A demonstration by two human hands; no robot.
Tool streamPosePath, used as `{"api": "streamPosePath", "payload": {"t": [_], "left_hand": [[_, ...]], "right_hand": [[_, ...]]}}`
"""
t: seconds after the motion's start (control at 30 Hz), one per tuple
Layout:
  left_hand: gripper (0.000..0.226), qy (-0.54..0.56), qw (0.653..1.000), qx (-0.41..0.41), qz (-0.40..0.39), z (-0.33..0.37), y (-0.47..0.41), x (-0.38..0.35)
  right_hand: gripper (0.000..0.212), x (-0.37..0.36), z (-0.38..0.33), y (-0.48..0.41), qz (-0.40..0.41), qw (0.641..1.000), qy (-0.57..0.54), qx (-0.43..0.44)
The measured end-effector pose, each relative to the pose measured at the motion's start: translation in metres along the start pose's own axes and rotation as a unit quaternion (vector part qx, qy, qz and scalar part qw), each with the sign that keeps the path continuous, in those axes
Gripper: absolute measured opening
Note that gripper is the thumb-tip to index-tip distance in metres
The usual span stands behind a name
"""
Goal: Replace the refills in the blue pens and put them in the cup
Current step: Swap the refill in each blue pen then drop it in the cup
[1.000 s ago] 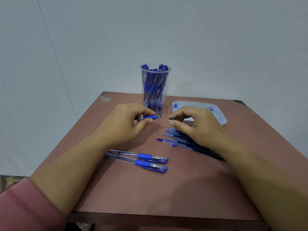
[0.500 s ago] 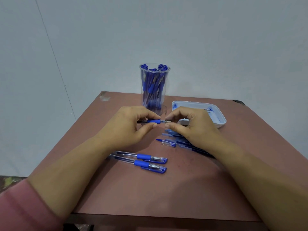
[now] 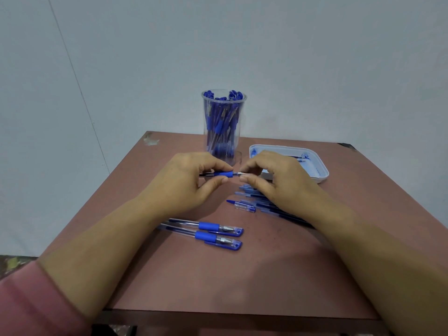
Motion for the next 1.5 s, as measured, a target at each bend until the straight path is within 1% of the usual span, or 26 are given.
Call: {"api": "streamPosePath", "payload": {"t": [0.13,0.17,0.27,0.33,0.4,0.43,0.53,0.57,0.7,0.8,0.87,0.97,1.07,1.13,1.23,1.3,1.4,1.43,1.5], "left_hand": [[0.018,0.007,1.0,-0.004,0.002,-0.001,0.0,0.0],[0.018,0.008,1.0,-0.004,0.003,-0.001,0.0,0.0],[0.018,0.007,1.0,-0.002,-0.002,-0.001,0.0,-0.001],[0.018,0.006,1.0,0.001,-0.005,-0.001,0.0,-0.001],[0.018,0.006,1.0,-0.001,-0.005,-0.001,0.0,-0.001],[0.019,0.007,1.0,-0.001,-0.005,0.0,0.0,-0.001],[0.019,0.006,1.0,0.003,-0.008,-0.001,0.0,-0.001],[0.018,0.005,1.0,0.003,-0.009,-0.001,0.0,-0.001],[0.019,0.011,1.0,0.002,-0.006,0.0,0.0,-0.001],[0.019,0.014,1.0,0.003,-0.005,0.0,0.0,-0.001],[0.018,0.013,1.0,0.003,-0.002,-0.001,0.0,-0.001],[0.018,0.015,1.0,-0.001,0.001,-0.001,0.0,-0.001],[0.019,0.02,1.0,0.005,-0.002,0.0,0.0,-0.001],[0.019,0.024,1.0,0.01,-0.002,0.0,0.0,-0.001],[0.019,0.029,0.999,0.018,-0.011,-0.002,-0.001,-0.001],[0.019,0.024,0.999,0.026,-0.019,-0.005,-0.002,0.001],[0.019,-0.001,0.998,0.051,-0.022,-0.012,-0.003,0.005],[0.019,-0.008,0.998,0.058,-0.018,-0.015,-0.003,0.007],[0.018,-0.014,0.998,0.067,-0.011,-0.018,-0.003,0.009]], "right_hand": [[0.025,0.001,0.001,0.001,-0.001,1.0,-0.02,0.0],[0.025,0.002,0.001,0.001,0.001,1.0,-0.022,0.005],[0.011,0.0,0.002,0.0,-0.002,1.0,0.006,0.025],[0.02,0.0,0.003,0.0,-0.008,1.0,0.01,0.016],[0.024,0.001,0.003,0.001,-0.01,1.0,-0.007,0.005],[0.024,0.001,0.002,0.001,-0.007,1.0,-0.009,0.009],[0.01,0.0,0.002,0.0,-0.004,1.0,0.005,0.029],[0.01,0.0,0.002,0.0,-0.006,1.0,0.008,0.025],[0.018,0.001,0.003,0.001,-0.002,1.0,0.001,0.026],[0.013,0.0,0.002,-0.001,0.001,0.999,0.012,0.041],[0.017,-0.001,0.002,-0.001,-0.001,0.999,0.015,0.035],[0.025,0.001,0.002,0.0,-0.001,1.0,-0.008,0.026],[0.016,0.0,0.001,0.0,0.017,0.998,0.012,0.062],[0.014,-0.001,0.0,-0.001,0.019,0.998,0.021,0.059],[0.013,-0.005,-0.002,-0.002,0.008,0.999,0.023,0.045],[0.015,-0.004,-0.002,-0.003,-0.011,1.0,0.016,0.014],[0.036,0.001,-0.001,0.001,-0.053,0.997,0.029,-0.055],[0.038,0.002,0.0,0.004,-0.064,0.995,0.05,-0.053],[0.032,0.004,-0.001,0.008,-0.092,0.991,0.095,-0.018]]}}
Point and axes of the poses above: each hand's wrist, its own y-axis away from the middle knuckle, its own x-axis out of the back of the hand, z = x × y, the point moved 1 cm from there along -y, towards the middle knuckle, and after that the axes turned 3 degrees about x, right-handed, at the moved point
